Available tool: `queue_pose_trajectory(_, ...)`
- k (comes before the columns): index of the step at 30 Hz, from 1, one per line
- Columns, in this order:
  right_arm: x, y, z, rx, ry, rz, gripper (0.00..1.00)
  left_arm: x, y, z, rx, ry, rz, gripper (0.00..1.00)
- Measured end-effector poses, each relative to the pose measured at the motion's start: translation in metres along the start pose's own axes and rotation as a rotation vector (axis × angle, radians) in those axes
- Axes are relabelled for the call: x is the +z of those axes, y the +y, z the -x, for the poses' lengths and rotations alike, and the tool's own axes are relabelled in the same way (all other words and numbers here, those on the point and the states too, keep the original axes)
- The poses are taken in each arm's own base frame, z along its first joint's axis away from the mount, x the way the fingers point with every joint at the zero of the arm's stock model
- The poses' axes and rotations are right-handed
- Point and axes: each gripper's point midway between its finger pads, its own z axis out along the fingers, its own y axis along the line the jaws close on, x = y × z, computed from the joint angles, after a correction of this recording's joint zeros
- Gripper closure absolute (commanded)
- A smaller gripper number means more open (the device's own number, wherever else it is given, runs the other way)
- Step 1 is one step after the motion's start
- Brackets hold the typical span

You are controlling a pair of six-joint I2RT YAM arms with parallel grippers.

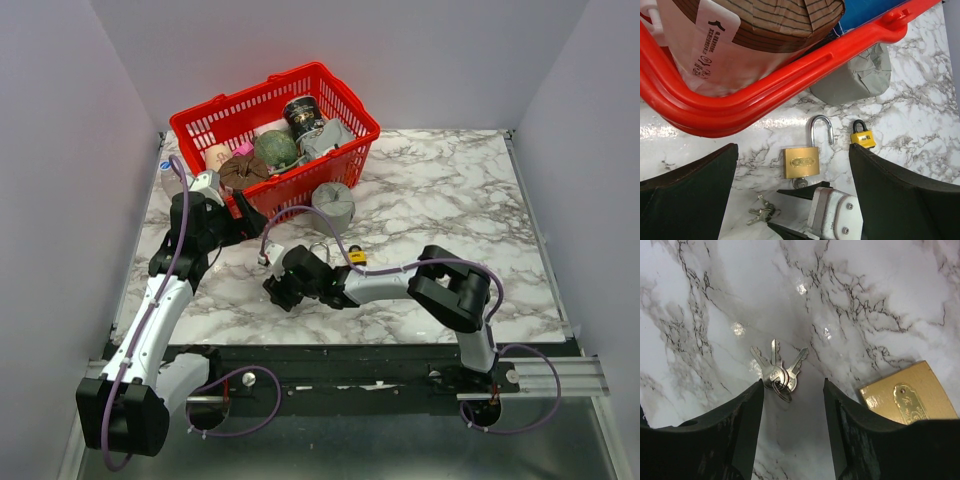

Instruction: Unlock with the key

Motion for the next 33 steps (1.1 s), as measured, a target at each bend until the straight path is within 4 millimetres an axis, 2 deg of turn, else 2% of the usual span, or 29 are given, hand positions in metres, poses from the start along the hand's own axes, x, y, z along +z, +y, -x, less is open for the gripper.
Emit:
queue_pose_trajectory(3,0.0,0.002,0.001,-0.001,-0.002,0.003,0.44,0.0,0.0,0.0,0.0,0.0,0.0,0.01)
queue_pose_trajectory(5,0.001,0.002,0.001,-0.002,-0.002,0.003,0.53,0.0,0.0,0.0,0.0,0.0,0.0,0.01)
queue_pose_trajectory(6,0.001,0.001,0.001,-0.001,-0.001,0.002,0.62,0.0,0.0,0.0,0.0,0.0,0.0,0.01)
queue_pose_trajectory(8,0.001,0.001,0.001,-0.003,0.0,0.002,0.7,0.0,0.0,0.0,0.0,-0.001,0.0,0.01)
queue_pose_trajectory(9,0.001,0.001,0.0,-0.002,0.0,0.001,0.77,0.0,0.0,0.0,0.0,-0.001,-0.001,0.01)
queue_pose_trajectory(14,0.001,0.001,0.0,0.004,0.002,-0.001,0.99,-0.001,-0.001,0.001,0.001,-0.003,-0.002,0.01)
queue_pose_trajectory(19,-0.003,0.001,-0.003,0.025,0.0,-0.013,0.99,-0.001,-0.001,0.001,0.002,-0.004,-0.004,0.01)
queue_pose_trajectory(23,-0.033,-0.002,-0.002,0.049,-0.015,-0.046,0.99,-0.001,-0.004,0.001,0.007,0.0,-0.024,0.01)
queue_pose_trajectory(26,-0.061,-0.003,0.019,0.075,-0.084,-0.057,0.99,-0.002,-0.012,0.002,0.015,0.001,-0.064,0.01)
queue_pose_trajectory(29,-0.096,-0.01,0.048,0.12,-0.184,-0.064,0.99,-0.003,-0.025,0.002,0.027,0.004,-0.141,0.01)
queue_pose_trajectory(33,-0.134,-0.033,0.079,0.206,-0.291,-0.062,0.99,-0.007,-0.056,-0.003,0.05,0.01,-0.345,0.01)
